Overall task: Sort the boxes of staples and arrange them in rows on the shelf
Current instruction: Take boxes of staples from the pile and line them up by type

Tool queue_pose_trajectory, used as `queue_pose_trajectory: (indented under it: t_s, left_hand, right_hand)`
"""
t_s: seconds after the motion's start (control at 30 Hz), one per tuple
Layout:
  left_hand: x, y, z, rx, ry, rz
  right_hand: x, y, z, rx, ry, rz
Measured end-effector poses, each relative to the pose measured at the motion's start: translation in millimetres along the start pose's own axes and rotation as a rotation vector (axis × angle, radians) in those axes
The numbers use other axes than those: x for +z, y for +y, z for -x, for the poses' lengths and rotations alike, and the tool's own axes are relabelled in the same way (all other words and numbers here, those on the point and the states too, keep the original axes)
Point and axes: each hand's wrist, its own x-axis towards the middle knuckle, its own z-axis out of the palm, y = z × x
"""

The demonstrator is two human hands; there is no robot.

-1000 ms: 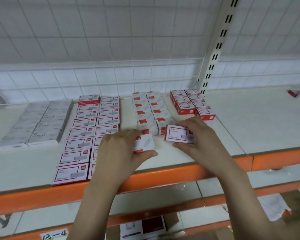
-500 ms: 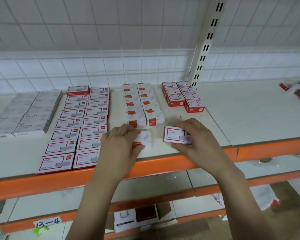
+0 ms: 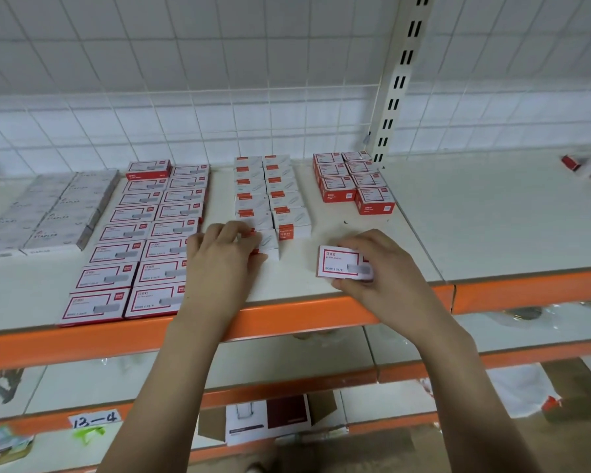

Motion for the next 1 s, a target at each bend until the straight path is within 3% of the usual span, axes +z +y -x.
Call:
queue_pose_trajectory:
  t_s: [0.43, 0.7, 1.0]
  left_hand:
    - [-11, -17, -7, 0.082, -0.042, 0.084]
    - [-45, -89, -2, 0.1, -0.03, 0.068]
    - [-69, -165, 20, 0.031, -0.061, 0.052]
  right_hand:
    - [9, -17, -11, 0.015, 0.035, -0.007]
    - [42, -72, -35, -0.009, 0.063, -0.001]
    - [91, -144, -83, -0.129, -0.047, 0.107]
